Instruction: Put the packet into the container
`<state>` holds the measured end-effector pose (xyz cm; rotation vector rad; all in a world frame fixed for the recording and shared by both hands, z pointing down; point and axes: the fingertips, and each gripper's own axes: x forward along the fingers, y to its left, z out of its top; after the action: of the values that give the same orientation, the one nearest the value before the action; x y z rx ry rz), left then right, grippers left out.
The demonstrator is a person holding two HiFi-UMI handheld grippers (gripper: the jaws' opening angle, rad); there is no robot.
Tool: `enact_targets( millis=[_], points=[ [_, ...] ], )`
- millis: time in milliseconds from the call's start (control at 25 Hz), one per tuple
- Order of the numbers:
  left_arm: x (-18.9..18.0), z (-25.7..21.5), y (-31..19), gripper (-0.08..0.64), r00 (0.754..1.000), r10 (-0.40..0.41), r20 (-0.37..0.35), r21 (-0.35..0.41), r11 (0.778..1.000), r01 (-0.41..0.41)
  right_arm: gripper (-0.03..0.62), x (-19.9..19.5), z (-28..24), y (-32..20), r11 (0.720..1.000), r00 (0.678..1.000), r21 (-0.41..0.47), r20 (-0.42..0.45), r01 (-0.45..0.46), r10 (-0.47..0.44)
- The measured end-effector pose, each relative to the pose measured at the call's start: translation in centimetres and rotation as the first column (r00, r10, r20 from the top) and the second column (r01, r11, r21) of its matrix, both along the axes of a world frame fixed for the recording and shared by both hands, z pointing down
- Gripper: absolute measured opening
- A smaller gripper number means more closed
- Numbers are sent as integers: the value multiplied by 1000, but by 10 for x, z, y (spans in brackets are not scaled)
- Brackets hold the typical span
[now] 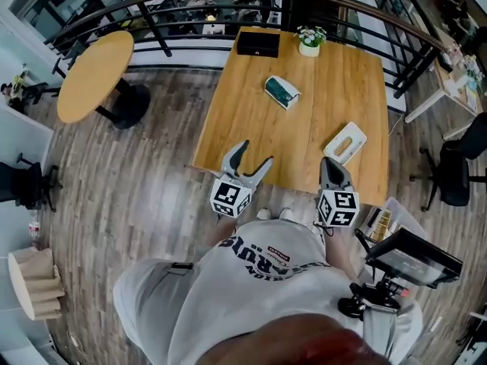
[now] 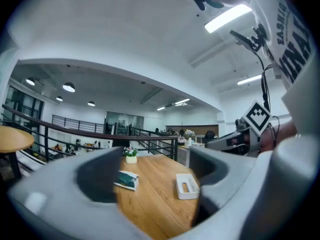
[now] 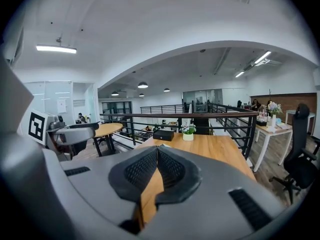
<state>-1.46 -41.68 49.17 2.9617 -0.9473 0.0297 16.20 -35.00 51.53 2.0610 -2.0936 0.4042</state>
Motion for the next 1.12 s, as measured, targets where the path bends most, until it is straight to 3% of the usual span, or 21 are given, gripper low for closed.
enact_targets(
  millis=[40, 80, 320, 440, 600, 680, 760, 840, 880, 960, 1120],
  points=[
    [2, -3, -4, 556, 1000, -32, 2, 37, 999, 31, 9, 4, 1, 1, 1000, 1000, -2, 0, -4, 4],
    [4, -6, -7, 595, 999, -53, 9, 67, 996, 52, 9, 9, 1, 2, 1000, 1000, -4, 1, -10, 10],
    [32, -8, -16, 595, 999, -19, 39, 103, 995, 15, 9, 42, 3, 5, 998, 998, -17, -3, -60, 60],
    [49, -1, -22, 595, 992, 46, 115, 116, 991, -60, 9, 53, 4, 3, 997, 997, -19, -3, -73, 73],
    [76, 3, -34, 595, 961, 157, 227, 139, 972, -191, 9, 73, 3, 5, 994, 995, -19, 3, -105, 105],
    [85, 11, -43, 595, 928, 212, 306, 136, 955, -263, 9, 82, 5, 8, 992, 992, -16, 7, -129, 129],
    [92, 24, -56, 595, 866, 266, 425, 128, 929, -348, 9, 89, 6, 13, 988, 988, -6, 8, -157, 157],
    [106, 38, -75, 595, 770, 313, 556, 99, 895, -435, 9, 102, 6, 18, 982, 982, -3, 6, -188, 188],
    [115, 43, -85, 595, 709, 331, 623, 81, 874, -479, 9, 110, 6, 20, 979, 979, -6, 8, -202, 202],
    [130, 49, -104, 595, 564, 363, 741, 32, 821, -570, 9, 124, 8, 25, 974, 974, -16, 14, -227, 227],
    [154, 55, -146, 595, 275, 367, 889, -70, 702, -709, 9, 138, 17, 38, 959, 959, -36, 27, -280, 281]
  ],
)
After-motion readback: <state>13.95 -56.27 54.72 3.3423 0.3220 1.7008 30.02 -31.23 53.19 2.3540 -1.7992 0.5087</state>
